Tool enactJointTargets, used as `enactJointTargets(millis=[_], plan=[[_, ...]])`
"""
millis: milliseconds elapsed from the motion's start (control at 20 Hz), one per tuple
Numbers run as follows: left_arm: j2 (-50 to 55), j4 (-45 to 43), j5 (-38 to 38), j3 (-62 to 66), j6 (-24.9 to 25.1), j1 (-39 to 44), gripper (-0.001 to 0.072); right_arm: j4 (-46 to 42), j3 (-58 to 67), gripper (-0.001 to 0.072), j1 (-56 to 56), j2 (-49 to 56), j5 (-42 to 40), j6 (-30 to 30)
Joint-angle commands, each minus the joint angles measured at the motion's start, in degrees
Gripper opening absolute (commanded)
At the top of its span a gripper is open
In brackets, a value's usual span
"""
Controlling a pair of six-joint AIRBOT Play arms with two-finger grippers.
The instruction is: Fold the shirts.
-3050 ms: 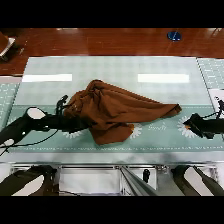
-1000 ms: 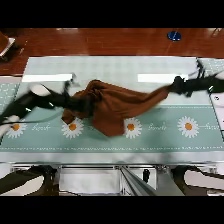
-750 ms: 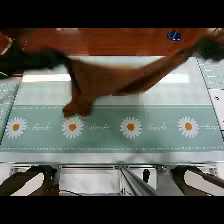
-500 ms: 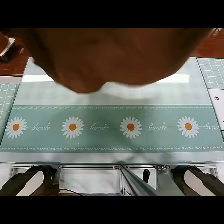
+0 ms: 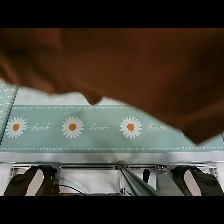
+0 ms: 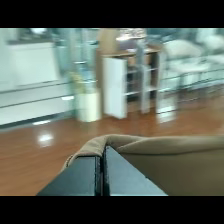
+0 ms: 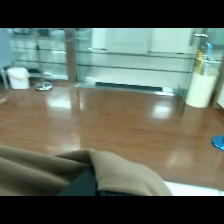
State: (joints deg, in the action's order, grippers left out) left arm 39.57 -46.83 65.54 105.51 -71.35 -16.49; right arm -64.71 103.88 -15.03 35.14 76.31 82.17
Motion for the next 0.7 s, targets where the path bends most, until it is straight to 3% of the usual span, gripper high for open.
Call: enactJointTargets(millis=[0,300,400,650], plan=[[-3.1,-8.48,2.51,0.11,-2.43,-0.13,0.0024,-3.17,-0.48,0.0021,-0.04,-2.45,6.51,1.84],[-2.34,-4.63,2.51,-18.23,-2.78,0.17,0.0024,2.23,-17.64,0.002,-0.02,-2.36,6.23,1.73],[0.39,-4.15,1.14,-26.95,0.17,1.88,0.0024,4.61,-27.34,0.0021,-0.02,-1.2,1.49,1.68],[17.75,-4.15,-9.66,-36.11,0.2,11.26,0.0024,12.13,-41.0,0.002,0.02,12.61,-10.4,-3.91]])
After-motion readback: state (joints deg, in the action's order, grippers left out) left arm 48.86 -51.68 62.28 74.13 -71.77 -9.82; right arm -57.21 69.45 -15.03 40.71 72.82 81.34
